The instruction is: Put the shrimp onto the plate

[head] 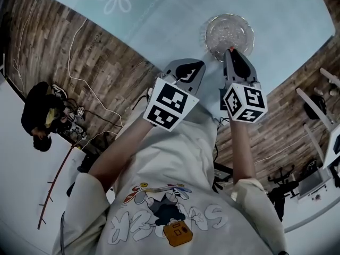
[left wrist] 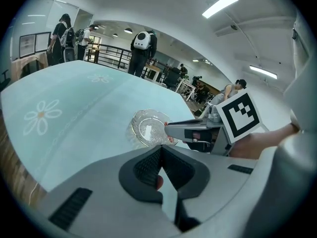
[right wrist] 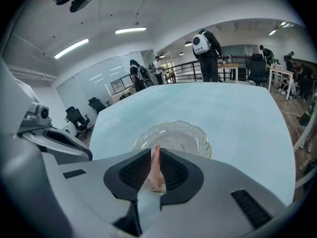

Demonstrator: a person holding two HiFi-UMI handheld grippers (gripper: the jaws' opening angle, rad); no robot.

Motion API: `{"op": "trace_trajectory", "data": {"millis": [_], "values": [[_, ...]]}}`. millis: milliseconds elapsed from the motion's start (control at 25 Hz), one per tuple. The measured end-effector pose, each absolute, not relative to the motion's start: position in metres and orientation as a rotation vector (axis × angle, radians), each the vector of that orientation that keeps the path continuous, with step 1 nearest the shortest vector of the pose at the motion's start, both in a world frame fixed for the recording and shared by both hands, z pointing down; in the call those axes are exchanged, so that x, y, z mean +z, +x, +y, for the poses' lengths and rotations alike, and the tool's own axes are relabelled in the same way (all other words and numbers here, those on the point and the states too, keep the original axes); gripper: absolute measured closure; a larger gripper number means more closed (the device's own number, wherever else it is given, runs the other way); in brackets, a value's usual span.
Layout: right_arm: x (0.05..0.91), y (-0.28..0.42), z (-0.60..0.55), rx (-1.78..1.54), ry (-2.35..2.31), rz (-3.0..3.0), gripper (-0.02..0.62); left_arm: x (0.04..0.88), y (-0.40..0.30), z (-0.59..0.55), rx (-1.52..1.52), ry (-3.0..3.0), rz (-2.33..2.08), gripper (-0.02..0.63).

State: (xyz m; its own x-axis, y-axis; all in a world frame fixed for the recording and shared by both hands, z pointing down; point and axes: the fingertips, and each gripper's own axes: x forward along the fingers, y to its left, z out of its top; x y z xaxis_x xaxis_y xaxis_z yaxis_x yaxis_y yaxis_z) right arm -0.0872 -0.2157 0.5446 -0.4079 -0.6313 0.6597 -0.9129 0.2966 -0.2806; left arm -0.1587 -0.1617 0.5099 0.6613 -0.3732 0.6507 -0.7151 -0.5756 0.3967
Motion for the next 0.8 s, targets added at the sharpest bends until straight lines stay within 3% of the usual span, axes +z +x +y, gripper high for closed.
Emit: {"op": "trace_trajectory", "data": {"millis": [800], "values": [[0.547, -0.076, -0.211, 0.94, 1.399, -2.062, 0.522, 0.496, -0.167, -0.162, 0.689, 2.248, -0.844, 0.598]]}}
